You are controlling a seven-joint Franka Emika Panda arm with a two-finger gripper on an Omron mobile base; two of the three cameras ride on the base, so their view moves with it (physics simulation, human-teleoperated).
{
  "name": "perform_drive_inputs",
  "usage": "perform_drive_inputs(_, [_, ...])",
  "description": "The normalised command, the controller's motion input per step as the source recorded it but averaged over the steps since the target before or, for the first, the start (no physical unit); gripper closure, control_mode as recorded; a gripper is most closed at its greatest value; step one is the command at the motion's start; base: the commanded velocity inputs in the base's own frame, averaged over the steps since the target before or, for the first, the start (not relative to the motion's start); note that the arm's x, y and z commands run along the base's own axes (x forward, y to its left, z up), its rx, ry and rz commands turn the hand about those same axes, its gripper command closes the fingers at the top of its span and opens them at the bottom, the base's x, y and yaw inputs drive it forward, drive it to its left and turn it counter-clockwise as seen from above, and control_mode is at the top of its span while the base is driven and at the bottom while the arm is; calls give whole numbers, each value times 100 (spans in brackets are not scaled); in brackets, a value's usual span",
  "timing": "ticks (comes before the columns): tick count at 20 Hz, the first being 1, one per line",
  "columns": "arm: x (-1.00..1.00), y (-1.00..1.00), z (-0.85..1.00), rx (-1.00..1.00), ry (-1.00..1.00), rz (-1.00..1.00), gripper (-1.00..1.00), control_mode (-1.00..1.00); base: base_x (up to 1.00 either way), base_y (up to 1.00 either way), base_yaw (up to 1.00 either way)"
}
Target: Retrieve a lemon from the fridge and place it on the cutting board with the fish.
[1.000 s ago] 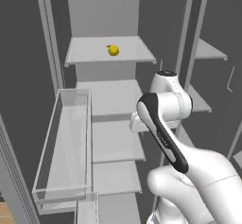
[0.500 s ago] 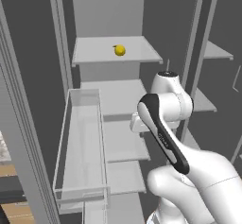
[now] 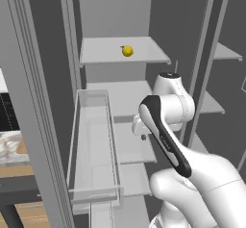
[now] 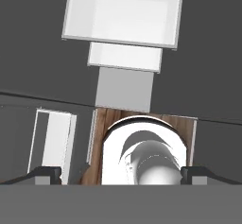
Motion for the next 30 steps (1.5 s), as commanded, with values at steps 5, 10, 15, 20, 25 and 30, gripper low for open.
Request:
perform_drive_inputs(5, [0, 0, 1, 0, -3, 2, -100, -100, 6, 0, 0])
perform_drive_inputs(10, [0, 6, 26, -6, -16, 8, -100, -100, 0, 0, 0])
perform_drive_inputs(15, [1, 4, 59, -8, -36, 9, -100, -100, 0, 0, 0])
perform_drive_inputs(20, [0, 8, 82, 1, -45, 8, -100, -100, 0, 0, 0])
perform_drive_inputs(25, [0, 1, 81, 11, -39, 4, -100, -100, 0, 0, 0])
perform_drive_inputs(30, [-1, 0, 91, 13, -28, 0, -100, -100, 0, 0, 0])
